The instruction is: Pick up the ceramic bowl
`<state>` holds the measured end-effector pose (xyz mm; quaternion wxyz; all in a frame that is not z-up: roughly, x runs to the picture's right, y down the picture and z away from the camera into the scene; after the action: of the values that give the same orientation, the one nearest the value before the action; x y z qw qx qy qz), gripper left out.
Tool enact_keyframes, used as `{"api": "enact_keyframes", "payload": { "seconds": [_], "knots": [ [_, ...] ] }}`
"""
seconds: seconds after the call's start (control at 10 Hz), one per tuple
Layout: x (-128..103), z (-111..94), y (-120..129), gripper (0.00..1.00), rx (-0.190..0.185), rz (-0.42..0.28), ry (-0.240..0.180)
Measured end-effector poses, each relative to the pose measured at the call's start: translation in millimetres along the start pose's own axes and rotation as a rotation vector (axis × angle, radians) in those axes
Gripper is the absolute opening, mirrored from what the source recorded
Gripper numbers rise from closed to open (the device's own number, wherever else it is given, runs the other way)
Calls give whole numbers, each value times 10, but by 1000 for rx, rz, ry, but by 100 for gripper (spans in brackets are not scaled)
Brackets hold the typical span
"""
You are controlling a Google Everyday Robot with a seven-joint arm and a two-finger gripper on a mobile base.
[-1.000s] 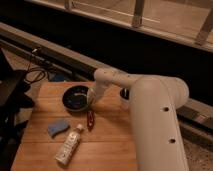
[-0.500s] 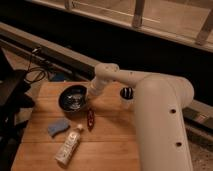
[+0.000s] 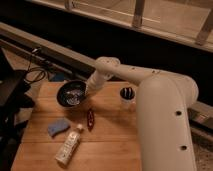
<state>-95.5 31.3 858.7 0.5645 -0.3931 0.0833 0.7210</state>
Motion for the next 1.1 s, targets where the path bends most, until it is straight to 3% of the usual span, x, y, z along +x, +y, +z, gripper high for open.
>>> {"api": "enact_keyframes", "payload": {
  "seconds": [1.1],
  "knots": [
    [15,-409,240,9,11,-39,-4]
  ]
}}
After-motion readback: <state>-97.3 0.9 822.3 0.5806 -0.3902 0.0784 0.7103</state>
